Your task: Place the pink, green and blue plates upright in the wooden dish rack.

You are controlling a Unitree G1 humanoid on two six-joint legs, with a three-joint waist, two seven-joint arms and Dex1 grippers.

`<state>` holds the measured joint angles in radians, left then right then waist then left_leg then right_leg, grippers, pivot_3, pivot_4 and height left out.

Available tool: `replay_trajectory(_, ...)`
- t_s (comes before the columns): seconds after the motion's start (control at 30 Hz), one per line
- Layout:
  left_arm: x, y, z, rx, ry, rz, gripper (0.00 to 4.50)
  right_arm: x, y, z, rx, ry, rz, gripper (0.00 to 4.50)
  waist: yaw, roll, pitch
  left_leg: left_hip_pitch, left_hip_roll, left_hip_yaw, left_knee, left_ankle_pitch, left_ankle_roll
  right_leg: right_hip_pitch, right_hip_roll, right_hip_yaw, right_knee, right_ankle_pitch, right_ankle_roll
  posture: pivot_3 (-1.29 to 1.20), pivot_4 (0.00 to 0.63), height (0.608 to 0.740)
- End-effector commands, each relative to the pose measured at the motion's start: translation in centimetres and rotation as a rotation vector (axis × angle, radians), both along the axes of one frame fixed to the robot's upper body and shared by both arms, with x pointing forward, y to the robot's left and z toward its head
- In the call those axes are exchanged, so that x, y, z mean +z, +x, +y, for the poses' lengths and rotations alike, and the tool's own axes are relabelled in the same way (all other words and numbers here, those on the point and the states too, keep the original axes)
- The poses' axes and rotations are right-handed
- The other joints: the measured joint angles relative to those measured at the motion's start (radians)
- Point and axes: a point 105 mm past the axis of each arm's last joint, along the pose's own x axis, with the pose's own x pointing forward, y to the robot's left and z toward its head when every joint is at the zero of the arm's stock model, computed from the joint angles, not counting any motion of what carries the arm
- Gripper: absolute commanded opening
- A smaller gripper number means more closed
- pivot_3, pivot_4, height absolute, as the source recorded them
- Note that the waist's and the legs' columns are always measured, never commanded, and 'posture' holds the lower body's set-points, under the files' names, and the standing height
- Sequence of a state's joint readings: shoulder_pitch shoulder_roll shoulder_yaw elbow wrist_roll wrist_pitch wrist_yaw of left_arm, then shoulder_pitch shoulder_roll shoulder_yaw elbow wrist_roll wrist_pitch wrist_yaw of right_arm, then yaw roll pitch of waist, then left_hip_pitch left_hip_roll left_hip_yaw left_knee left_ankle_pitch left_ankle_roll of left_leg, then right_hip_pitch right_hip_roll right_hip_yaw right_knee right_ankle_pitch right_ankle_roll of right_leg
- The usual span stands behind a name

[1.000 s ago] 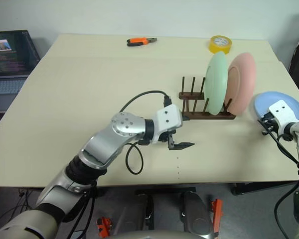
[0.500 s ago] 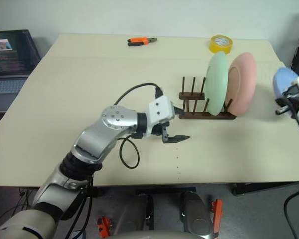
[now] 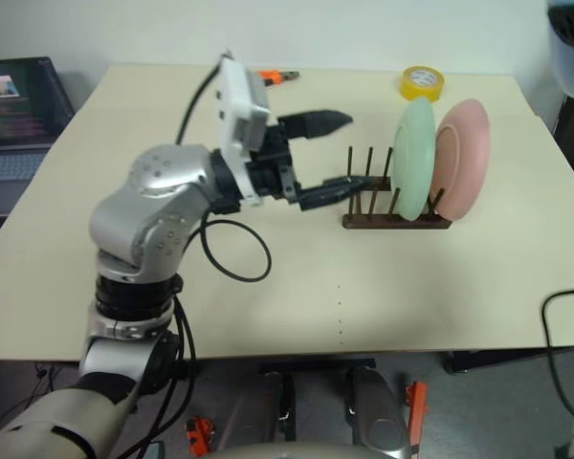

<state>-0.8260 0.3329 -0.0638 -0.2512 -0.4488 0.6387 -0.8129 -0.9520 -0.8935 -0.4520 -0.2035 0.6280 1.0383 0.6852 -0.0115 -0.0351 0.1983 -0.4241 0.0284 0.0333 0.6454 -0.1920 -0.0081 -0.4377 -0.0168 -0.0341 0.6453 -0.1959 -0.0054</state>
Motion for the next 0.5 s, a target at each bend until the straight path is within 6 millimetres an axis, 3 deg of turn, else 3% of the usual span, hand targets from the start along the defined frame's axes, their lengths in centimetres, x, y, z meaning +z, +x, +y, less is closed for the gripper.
replay_trajectory(0.03, 1.9, -0.2, 2.1, 0.086, -0.083, -0.066, 4.50, 2.8, -1.6, 3.0, 0.189, 0.119, -0.112, 0.04, -0.004, 0.000, 0.000, 0.000, 0.000, 0.000, 0.000, 0.000, 0.000, 0.000, 0.000, 0.000, 0.000, 0.000, 0.000, 0.00, 0.150, 0.740)
replay_trajectory(0.13, 0.4, -0.6, 4.1, 0.131, -0.017, -0.040, 4.50, 2.8, -1.9, 5.3, 0.354, 0.211, -0.095, 0.04, -0.006, 0.000, 0.000, -0.001, 0.001, -0.001, -0.001, 0.000, 0.000, -0.001, 0.000, -0.001, 0.000, 0.000, -0.001, 0.00, 0.150, 0.740)
replay_trajectory(0.33, -6.1, -1.8, 8.3, 0.207, 0.318, 0.077, 4.50, 0.7, -0.8, 8.4, 0.545, 0.408, 0.040, 0.04, -0.012, 0.000, 0.000, -0.003, 0.001, 0.000, -0.002, 0.000, 0.000, -0.003, -0.001, 0.000, 0.001, -0.001, -0.002, 0.00, 0.150, 0.740)
replay_trajectory(0.43, -7.9, -1.8, 9.7, 0.249, 0.404, 0.105, 4.50, -1.3, 0.3, 9.0, 0.551, 0.460, 0.120, 0.04, -0.002, 0.000, 0.000, -0.002, 0.001, -0.001, 0.000, 0.000, 0.000, -0.001, -0.001, -0.002, 0.001, -0.001, -0.002, 0.00, 0.150, 0.740)
replay_trajectory(0.5, -8.5, -1.6, 10.1, 0.280, 0.416, 0.116, 4.50, -2.4, 1.5, 8.6, 0.566, 0.587, 0.186, 0.04, 0.005, 0.000, 0.000, -0.002, 0.001, 0.000, 0.000, 0.001, 0.001, -0.002, -0.002, -0.002, 0.000, -0.002, -0.005, 0.00, 0.150, 0.740)
